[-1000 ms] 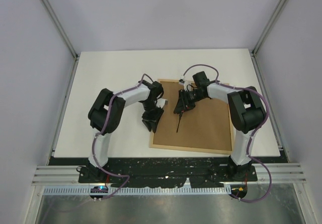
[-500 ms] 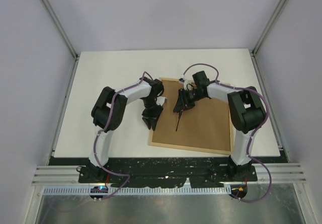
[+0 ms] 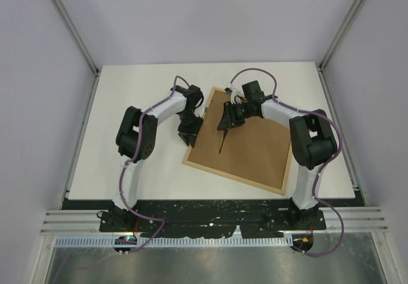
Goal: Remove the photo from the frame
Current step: Adjust the photo frame item on the photo frame.
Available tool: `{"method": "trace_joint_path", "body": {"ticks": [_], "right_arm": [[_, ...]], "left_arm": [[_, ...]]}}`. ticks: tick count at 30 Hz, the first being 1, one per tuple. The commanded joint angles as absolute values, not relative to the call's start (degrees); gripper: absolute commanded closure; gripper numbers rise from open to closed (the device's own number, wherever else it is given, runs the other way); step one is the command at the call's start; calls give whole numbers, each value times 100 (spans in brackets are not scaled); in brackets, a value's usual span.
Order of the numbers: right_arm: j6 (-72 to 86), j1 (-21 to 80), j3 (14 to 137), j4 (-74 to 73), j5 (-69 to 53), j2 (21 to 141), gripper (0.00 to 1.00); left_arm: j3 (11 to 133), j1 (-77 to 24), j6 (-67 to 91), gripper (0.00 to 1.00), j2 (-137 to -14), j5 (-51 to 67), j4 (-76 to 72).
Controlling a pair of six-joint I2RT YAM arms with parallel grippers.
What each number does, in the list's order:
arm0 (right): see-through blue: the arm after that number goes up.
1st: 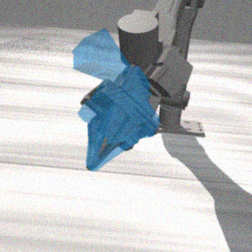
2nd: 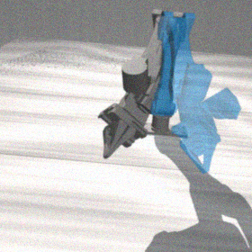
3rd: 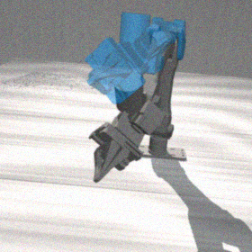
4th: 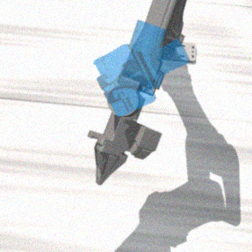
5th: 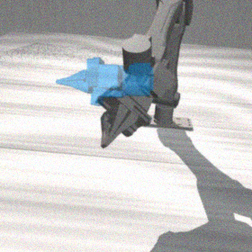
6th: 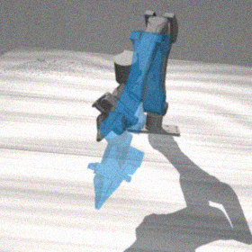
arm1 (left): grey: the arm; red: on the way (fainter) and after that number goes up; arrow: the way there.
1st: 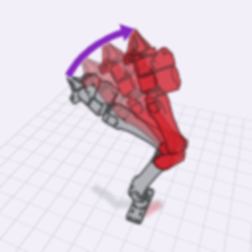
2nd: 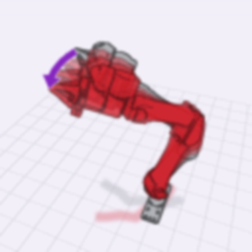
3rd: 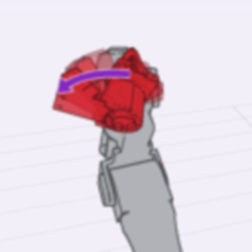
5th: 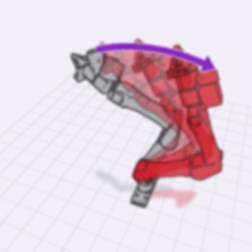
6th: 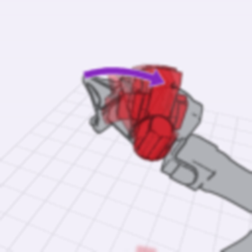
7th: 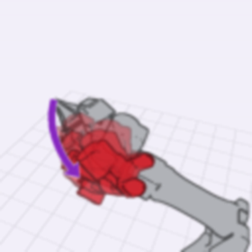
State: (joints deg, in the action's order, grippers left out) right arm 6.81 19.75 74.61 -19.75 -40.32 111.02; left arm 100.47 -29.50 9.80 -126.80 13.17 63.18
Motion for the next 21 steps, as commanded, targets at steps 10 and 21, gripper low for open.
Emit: {"method": "trace_joint_path", "body": {"ticks": [10,21], "right_arm": [[-9,1925,7190,-1688,-3023,11118,92],[114,1942,7031,-1626,-3102,10934,92]], "left_arm": [[10063,-3208,835,60,-12427,1152,6346],[9879,-3243,870,71,-12735,862,6249]]}}
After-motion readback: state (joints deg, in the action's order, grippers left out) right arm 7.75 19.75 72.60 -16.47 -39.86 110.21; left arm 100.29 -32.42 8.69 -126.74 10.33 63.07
